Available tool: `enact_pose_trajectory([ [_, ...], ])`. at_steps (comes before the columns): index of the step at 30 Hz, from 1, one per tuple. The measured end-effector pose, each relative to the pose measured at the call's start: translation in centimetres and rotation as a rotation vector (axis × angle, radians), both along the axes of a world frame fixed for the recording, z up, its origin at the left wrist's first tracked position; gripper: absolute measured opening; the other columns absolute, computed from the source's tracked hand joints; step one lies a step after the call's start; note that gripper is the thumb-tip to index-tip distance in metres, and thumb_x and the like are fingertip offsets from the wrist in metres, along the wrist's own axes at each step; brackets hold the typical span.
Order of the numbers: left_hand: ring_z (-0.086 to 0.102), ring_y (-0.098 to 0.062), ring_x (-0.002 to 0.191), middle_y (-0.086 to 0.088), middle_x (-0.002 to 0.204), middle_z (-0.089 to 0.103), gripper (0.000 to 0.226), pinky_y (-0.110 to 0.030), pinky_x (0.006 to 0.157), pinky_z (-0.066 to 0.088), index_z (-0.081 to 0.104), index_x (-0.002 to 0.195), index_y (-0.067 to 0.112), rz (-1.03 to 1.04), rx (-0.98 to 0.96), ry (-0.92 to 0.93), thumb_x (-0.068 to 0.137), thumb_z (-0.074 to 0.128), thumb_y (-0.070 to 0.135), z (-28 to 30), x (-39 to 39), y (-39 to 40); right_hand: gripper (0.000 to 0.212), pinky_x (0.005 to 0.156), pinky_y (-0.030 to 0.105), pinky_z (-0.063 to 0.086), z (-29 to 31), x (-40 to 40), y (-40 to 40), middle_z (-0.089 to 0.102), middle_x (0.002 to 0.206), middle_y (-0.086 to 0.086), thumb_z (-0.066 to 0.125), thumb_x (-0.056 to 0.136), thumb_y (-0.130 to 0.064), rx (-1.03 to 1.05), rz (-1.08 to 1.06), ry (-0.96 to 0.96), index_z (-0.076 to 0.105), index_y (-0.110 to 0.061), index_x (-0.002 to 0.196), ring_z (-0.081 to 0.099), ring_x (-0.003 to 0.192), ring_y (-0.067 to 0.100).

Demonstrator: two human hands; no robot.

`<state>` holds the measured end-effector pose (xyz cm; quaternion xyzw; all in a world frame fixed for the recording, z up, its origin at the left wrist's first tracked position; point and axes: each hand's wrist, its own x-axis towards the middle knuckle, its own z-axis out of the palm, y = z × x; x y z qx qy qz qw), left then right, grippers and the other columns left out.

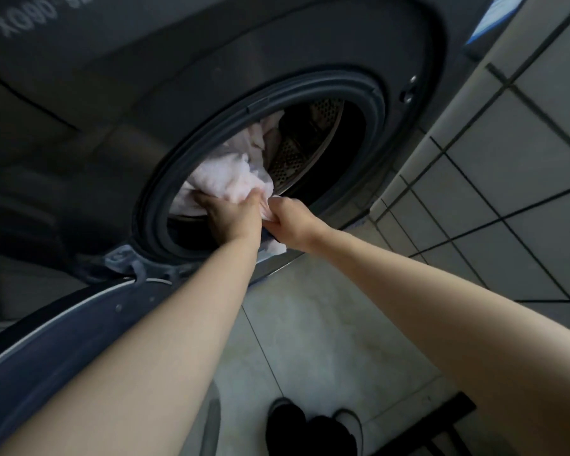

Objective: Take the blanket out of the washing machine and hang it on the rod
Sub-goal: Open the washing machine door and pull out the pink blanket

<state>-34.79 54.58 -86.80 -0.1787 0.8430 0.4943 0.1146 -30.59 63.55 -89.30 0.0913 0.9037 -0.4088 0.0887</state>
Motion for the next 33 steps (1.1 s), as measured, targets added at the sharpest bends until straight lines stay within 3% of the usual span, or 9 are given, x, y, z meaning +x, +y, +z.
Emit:
enact_pose_trajectory([
  [5,0.049,-0.037,0.124,-0.017,0.142,0.046,0.088,-0.038,0.102,0.042,0.019,0.15,0.01,-0.021,-0.092,0.016,0.077,0.068,0.01,1.5,3.5,-1.4,0.012,0.069,0.027,0.046,1.8,4.5,0.8,0.063,0.072,-0.006,0.065,0.085,-0.031,-0.176,0.025,-0.09,0.069,-0.02,0.086,0.058,0.071,0.015],
  [8,0.051,-0.036,0.123,-0.015,0.141,0.049,0.082,-0.038,0.099,0.042,0.027,0.148,0.011,-0.06,-0.116,0.056,0.077,0.069,0.008,2.5,6.1,-3.0,0.022,0.084,0.03,0.053,3.6,6.3,2.4,0.071,0.09,-0.009,0.064,0.074,-0.027,-0.43,-0.208,-0.147,0.073,-0.028,0.095,0.065,0.092,0.011],
  [11,0.056,-0.038,0.115,-0.016,0.131,0.057,0.07,-0.041,0.091,0.046,0.038,0.14,0.014,-0.14,-0.173,0.092,0.078,0.07,0.01,4.0,8.6,-4.4,0.019,0.094,0.045,0.05,5.1,6.9,3.3,0.068,0.097,-0.004,0.06,0.086,-0.034,-0.415,-0.383,-0.151,0.068,-0.024,0.101,0.062,0.099,0.019],
  [15,0.061,-0.037,0.098,-0.013,0.114,0.065,0.054,-0.043,0.078,0.05,0.045,0.129,0.016,-0.258,-0.235,0.144,0.081,0.068,0.021,5.8,12.0,-5.7,0.07,0.097,0.042,0.048,7.9,7.1,1.6,0.056,0.125,0.001,0.051,0.083,-0.068,-0.528,-0.436,-0.398,0.053,-0.016,0.13,0.055,0.113,0.023],
  [18,0.061,-0.034,0.086,-0.011,0.099,0.068,0.044,-0.042,0.069,0.049,0.049,0.119,0.019,-0.386,-0.265,0.215,0.079,0.068,0.022,6.4,14.3,-6.7,0.093,0.097,0.042,0.05,8.7,7.0,-0.1,0.065,0.12,0.009,0.05,0.063,-0.088,-0.706,-0.468,-0.499,0.06,-0.018,0.124,0.064,0.107,0.027],
  [24,0.057,-0.033,0.081,-0.01,0.088,0.065,0.041,-0.033,0.068,0.035,0.058,0.107,0.015,-0.731,-0.389,0.372,0.069,0.067,0.003,6.6,18.8,-9.3,0.075,0.091,0.03,0.051,11.3,8.1,-1.3,0.071,0.106,0.014,0.037,0.087,-0.071,-0.995,-0.354,-0.582,0.067,-0.007,0.111,0.067,0.101,0.023],
  [27,0.056,-0.03,0.077,-0.004,0.082,0.059,0.05,-0.036,0.066,0.046,0.052,0.1,0.023,-0.948,-0.488,0.428,0.058,0.068,0.002,6.6,20.3,-10.7,0.07,0.09,0.032,0.053,12.0,8.3,-2.1,0.072,0.101,0.014,0.048,0.083,-0.07,-0.948,-0.317,-0.624,0.067,-0.007,0.108,0.07,0.095,0.025],
  [30,0.056,-0.027,0.072,0.0,0.076,0.056,0.052,-0.036,0.06,0.048,0.055,0.086,0.023,-1.086,-0.559,0.508,0.043,0.079,0.007,6.6,21.0,-11.6,0.093,0.095,0.038,0.051,11.8,8.3,-3.3,0.07,0.109,0.008,0.07,0.058,-0.076,-0.643,-0.327,-0.665,0.057,-0.012,0.124,0.069,0.097,0.025],
  [33,0.056,-0.023,0.073,0.004,0.077,0.058,0.054,-0.037,0.067,0.05,0.06,0.087,0.025,-1.187,-0.592,0.567,0.04,0.082,0.011,6.9,21.7,-12.3,0.093,0.096,0.037,0.049,12.0,8.5,-4.5,0.066,0.112,0.002,0.074,0.055,-0.072,-0.423,-0.263,-0.679,0.054,-0.013,0.123,0.065,0.1,0.021],
])
